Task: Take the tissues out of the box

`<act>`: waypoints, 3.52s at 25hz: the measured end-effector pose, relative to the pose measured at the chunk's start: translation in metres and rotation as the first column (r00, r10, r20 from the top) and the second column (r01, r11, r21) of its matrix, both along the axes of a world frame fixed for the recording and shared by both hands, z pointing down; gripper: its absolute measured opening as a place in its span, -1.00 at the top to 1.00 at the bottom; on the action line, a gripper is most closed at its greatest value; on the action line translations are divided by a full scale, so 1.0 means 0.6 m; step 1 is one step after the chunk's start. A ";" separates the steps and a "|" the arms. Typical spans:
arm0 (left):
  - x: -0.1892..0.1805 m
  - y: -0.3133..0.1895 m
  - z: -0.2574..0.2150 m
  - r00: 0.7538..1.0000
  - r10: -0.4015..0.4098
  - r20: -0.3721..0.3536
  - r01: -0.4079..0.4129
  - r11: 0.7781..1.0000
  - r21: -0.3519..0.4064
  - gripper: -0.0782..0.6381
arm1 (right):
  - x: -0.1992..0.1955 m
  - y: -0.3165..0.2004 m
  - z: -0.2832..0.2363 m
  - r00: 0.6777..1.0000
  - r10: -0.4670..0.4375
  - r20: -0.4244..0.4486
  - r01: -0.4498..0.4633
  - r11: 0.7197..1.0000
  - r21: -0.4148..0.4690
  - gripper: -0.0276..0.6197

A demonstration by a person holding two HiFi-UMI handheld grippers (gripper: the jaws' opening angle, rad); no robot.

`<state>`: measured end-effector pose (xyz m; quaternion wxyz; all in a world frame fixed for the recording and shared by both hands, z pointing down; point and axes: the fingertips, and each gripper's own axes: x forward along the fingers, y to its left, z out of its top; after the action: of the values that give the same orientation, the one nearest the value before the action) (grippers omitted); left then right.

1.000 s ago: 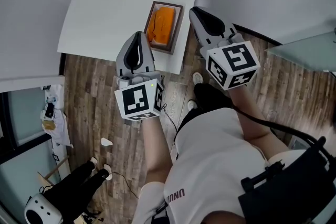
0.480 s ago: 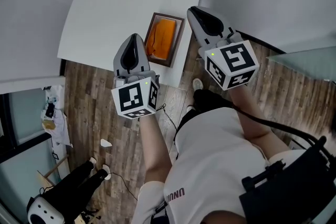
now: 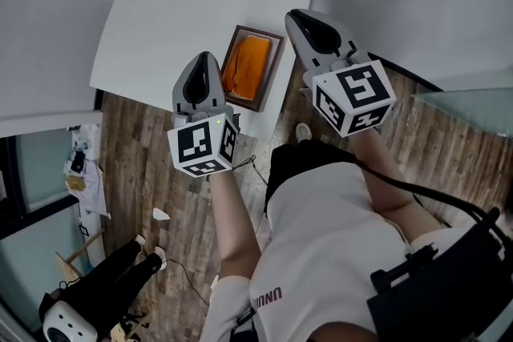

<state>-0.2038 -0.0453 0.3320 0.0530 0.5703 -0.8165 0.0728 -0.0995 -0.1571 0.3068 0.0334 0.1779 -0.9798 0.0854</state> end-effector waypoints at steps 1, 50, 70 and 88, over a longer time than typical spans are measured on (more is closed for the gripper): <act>0.000 0.001 0.001 1.000 0.005 -0.009 -0.005 1.000 0.000 0.74 | -0.001 0.001 -0.001 1.000 -0.003 0.003 0.003 1.000 -0.002 0.83; 0.034 -0.120 0.214 0.866 0.415 -0.278 -0.499 0.725 -0.474 0.21 | 0.011 -0.062 0.015 0.957 0.280 -0.068 -0.282 0.959 -0.015 0.83; 0.041 -0.111 0.271 0.864 0.363 -0.350 -0.504 0.629 -0.592 0.18 | 0.025 -0.074 0.028 0.947 0.310 -0.085 -0.313 0.949 -0.027 0.83; 0.051 -0.103 0.295 0.859 0.336 -0.386 -0.511 0.612 -0.604 0.29 | 0.029 -0.077 0.027 0.942 0.327 -0.082 -0.330 0.943 -0.038 0.84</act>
<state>-0.1730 -0.1073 0.5092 0.3375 0.6907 -0.5578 0.3129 -0.0821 -0.2036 0.3233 0.0595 0.3410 -0.9319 0.1081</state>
